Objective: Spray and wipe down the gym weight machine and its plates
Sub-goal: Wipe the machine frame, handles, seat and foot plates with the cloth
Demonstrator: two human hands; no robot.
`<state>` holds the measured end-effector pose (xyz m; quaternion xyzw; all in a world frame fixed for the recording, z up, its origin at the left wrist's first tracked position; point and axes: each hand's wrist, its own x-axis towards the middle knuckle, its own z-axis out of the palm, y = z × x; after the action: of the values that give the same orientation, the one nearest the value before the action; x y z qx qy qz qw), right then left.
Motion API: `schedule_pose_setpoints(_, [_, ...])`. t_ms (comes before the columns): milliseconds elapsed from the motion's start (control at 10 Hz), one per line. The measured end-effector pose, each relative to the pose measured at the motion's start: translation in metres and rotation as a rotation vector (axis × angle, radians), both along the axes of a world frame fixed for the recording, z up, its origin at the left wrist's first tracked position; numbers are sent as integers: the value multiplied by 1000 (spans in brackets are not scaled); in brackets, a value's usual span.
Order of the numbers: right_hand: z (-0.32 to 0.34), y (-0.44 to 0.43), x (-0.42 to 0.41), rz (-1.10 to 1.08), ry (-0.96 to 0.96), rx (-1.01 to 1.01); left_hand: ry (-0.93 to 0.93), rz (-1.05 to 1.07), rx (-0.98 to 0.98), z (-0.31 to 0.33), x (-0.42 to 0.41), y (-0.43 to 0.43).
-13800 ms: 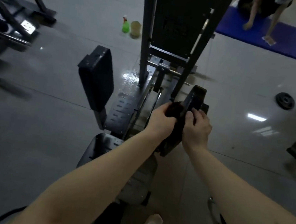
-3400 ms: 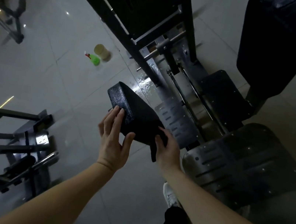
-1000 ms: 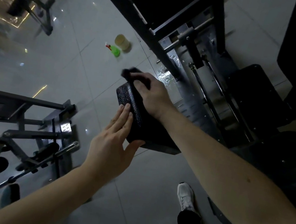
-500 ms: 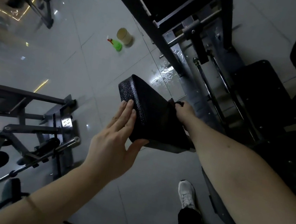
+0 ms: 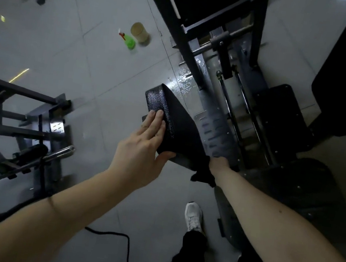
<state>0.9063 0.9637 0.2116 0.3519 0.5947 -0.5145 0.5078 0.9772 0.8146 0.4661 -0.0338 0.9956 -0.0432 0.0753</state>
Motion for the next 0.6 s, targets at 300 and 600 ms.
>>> schedule_pose_setpoints(300, [-36,-72,-73,264,400,-14,22,12,9,-3,5,4])
schedule_pose_setpoints(600, [54,-115,-136,258,627,-364,14,6,-10,-6,2,-1])
